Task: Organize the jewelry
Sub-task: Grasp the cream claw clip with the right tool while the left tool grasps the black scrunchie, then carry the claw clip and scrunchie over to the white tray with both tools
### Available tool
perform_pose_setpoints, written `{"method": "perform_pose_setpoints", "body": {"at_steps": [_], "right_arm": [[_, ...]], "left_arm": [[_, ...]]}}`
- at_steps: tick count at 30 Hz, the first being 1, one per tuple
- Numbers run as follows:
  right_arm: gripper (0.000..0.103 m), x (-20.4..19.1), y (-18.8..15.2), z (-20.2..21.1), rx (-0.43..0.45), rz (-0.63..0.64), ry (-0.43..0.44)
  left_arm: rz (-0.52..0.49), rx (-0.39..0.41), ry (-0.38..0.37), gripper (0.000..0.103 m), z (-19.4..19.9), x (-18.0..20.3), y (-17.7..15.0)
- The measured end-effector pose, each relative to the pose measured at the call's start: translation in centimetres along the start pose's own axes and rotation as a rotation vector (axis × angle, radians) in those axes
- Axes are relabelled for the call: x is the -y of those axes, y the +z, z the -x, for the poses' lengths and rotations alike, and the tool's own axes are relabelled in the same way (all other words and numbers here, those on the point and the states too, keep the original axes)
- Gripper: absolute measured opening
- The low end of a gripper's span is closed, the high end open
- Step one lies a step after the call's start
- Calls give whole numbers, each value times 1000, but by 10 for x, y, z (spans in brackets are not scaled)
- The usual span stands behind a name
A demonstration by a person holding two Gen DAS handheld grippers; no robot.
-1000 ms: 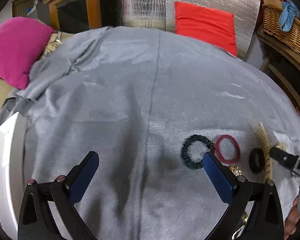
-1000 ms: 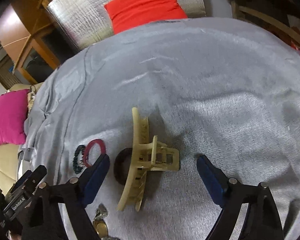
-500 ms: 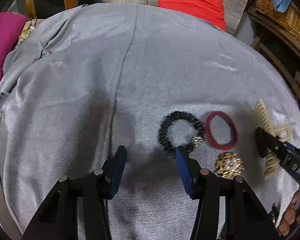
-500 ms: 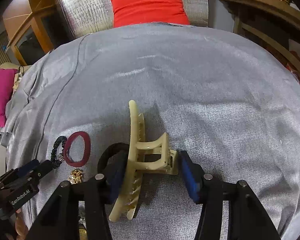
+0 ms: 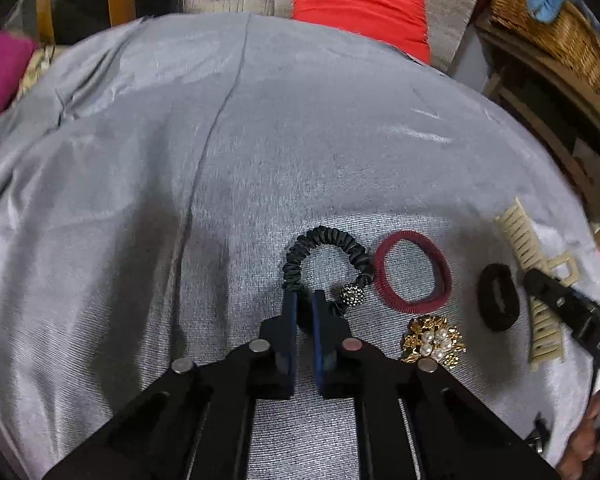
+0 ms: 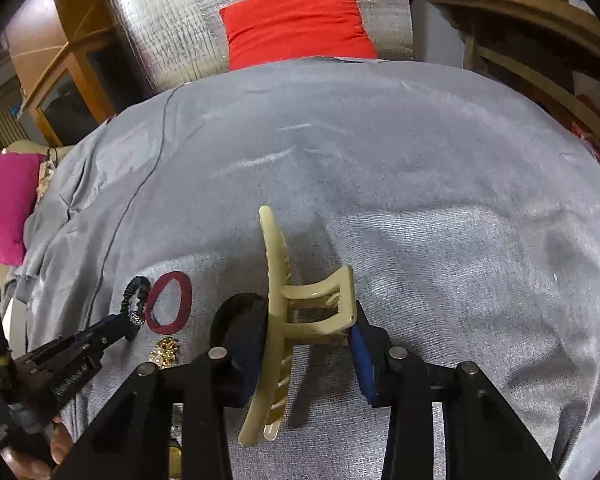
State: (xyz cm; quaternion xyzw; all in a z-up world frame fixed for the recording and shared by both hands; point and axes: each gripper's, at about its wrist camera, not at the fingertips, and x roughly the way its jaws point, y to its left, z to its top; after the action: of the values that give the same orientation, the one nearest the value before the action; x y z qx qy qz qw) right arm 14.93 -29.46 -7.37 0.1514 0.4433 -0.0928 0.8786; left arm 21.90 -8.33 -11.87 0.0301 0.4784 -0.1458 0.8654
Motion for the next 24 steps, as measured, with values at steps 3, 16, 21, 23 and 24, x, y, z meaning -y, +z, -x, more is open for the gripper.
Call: {"method": "perform_pose_setpoints", "body": {"at_steps": [3, 16, 21, 23, 24], "right_arm": [[41, 2, 1, 7, 18, -11, 13], [41, -3, 2, 36, 107, -52, 86], [41, -3, -2, 33, 97, -47, 76], [41, 1, -1, 32, 92, -51, 74], [41, 4, 0, 30, 89, -57, 74]], "left_arm": [[-23, 36, 45, 3, 10, 8, 1], [-67, 163, 135, 2, 62, -3, -11], [25, 70, 38, 20, 43, -29, -9], [20, 60, 35, 26, 38, -31, -6], [22, 58, 18, 29, 36, -31, -4]]}}
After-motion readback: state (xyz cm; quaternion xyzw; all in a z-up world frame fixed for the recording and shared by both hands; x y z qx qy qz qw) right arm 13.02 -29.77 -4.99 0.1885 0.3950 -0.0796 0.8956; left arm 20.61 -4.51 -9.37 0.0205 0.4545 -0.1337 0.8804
